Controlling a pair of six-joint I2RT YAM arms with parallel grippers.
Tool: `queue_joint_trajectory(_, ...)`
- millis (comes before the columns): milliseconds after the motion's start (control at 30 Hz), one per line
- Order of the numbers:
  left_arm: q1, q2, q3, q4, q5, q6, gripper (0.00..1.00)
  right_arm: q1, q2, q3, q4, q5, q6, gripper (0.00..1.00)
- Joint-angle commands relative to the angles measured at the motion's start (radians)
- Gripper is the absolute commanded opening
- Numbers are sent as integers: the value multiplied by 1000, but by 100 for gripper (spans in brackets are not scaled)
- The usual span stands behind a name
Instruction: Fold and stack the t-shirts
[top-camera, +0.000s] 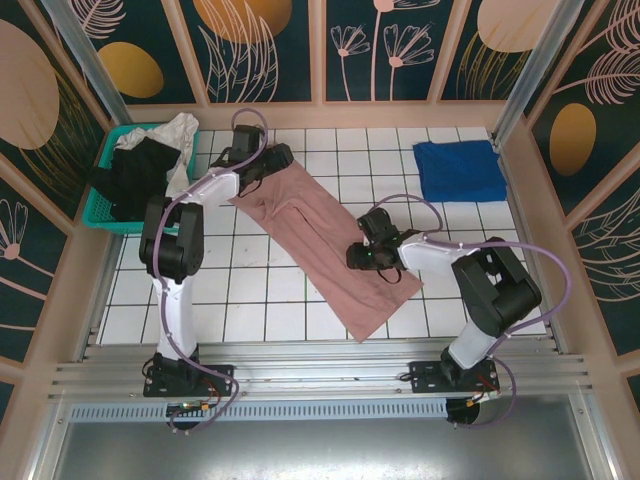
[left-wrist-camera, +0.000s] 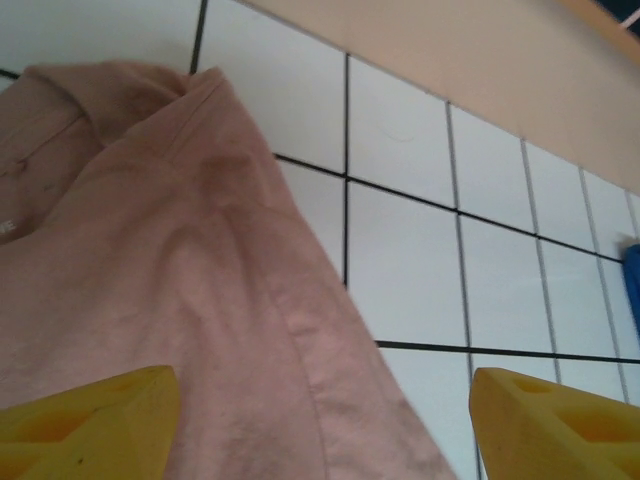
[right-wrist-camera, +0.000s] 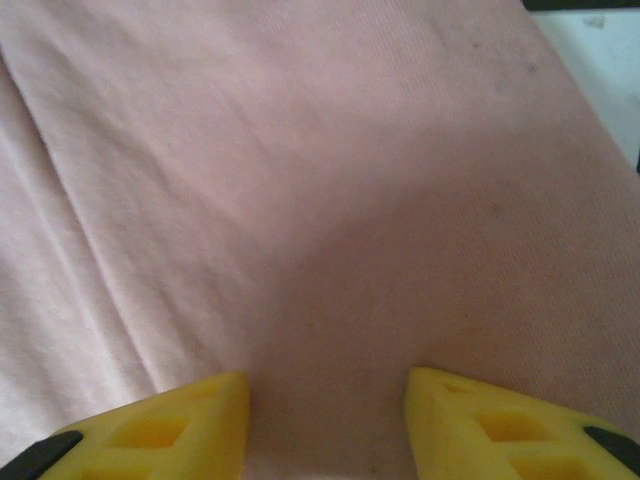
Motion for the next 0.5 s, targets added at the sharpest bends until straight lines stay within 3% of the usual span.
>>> queue_joint_trajectory(0,3,92,0,29,-9,-36,73,48,20,19,-56,47,20,46)
queue_joint_trajectory(300,-1,390,355,-38,77,-32,62,234,7,6,-61,15,193,46)
queue_joint_trajectory(467,-48,532,581,-6,163,-63,62,325,71,139,-90,-26,252,46)
